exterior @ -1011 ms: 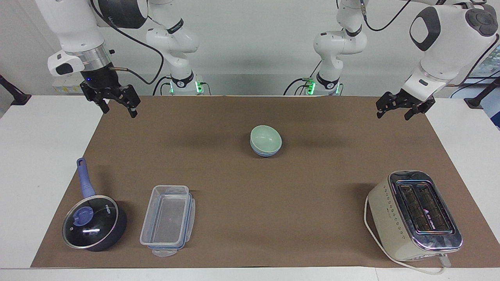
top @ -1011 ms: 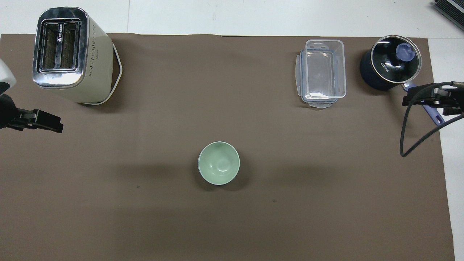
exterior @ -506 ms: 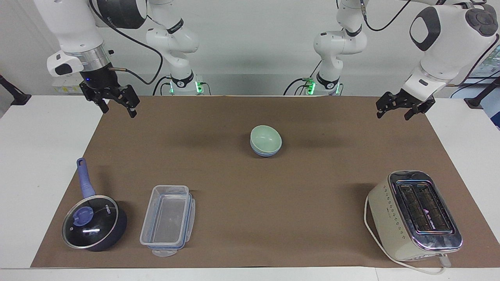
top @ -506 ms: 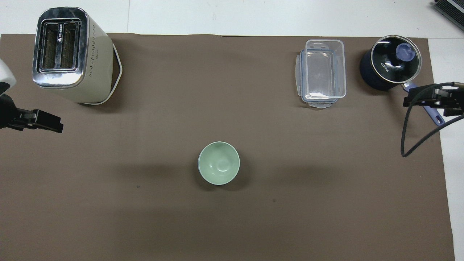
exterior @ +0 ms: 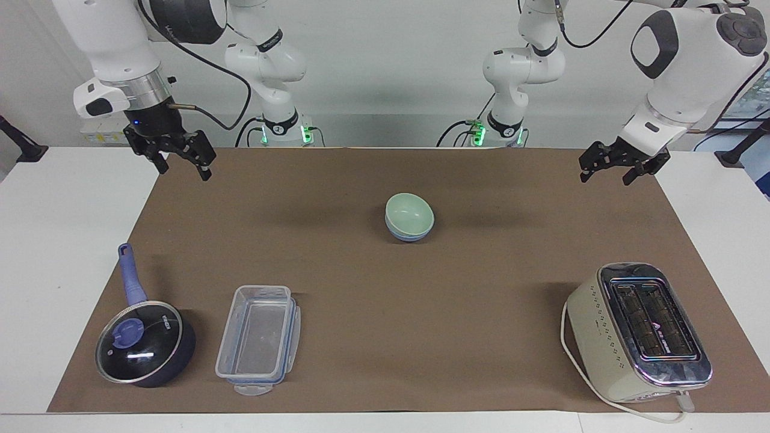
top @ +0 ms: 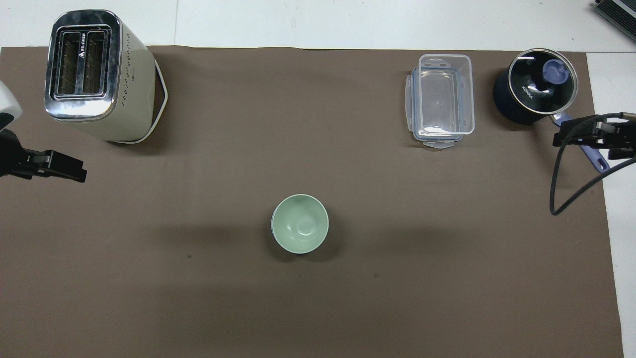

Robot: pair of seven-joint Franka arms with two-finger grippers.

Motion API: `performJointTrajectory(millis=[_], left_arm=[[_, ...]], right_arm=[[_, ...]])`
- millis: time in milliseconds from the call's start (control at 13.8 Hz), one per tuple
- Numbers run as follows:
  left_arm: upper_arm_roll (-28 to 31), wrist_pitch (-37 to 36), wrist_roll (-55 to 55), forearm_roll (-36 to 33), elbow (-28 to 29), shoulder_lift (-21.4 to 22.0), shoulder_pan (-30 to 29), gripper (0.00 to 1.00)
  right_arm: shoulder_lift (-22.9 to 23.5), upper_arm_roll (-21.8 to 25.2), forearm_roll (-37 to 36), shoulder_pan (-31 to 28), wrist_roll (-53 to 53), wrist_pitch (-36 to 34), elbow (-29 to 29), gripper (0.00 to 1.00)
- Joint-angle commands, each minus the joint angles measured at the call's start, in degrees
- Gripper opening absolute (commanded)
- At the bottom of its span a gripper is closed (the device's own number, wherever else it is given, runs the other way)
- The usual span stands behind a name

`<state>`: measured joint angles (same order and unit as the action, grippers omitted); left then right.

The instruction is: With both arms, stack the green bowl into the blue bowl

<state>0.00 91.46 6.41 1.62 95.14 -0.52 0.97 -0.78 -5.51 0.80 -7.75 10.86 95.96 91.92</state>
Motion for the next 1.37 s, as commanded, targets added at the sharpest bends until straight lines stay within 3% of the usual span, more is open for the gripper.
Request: performJointTrajectory(millis=[0,433,867,1300], left_arm=[[-0.3,1.4,-0.5,-1.0,2.1,1.6,-0.3,1.0],[-0.3,1.4,-0.5,-1.0,2.1,1.6,-0.3,1.0],[-0.3,1.4,-0.4,-1.0,2.1,1.6,-0.3,1.0],[-0.3,1.4,-0.5,-1.0,2.1,1.6,-0.3,1.0]], right_arm=[[1.8,-1.0,-0.6,0.9,1.7,-2.5,-3.7,1.0],[1.0,-1.0,-1.9,3.7,5.7,-2.0,-2.1,1.0],[-2.6,-1.1,-4.3,4.6,5.2,-2.4,2.8,1.0],[-2.6,-1.2,-3.7,4.5,3.8,-2.5,2.7,1.0]])
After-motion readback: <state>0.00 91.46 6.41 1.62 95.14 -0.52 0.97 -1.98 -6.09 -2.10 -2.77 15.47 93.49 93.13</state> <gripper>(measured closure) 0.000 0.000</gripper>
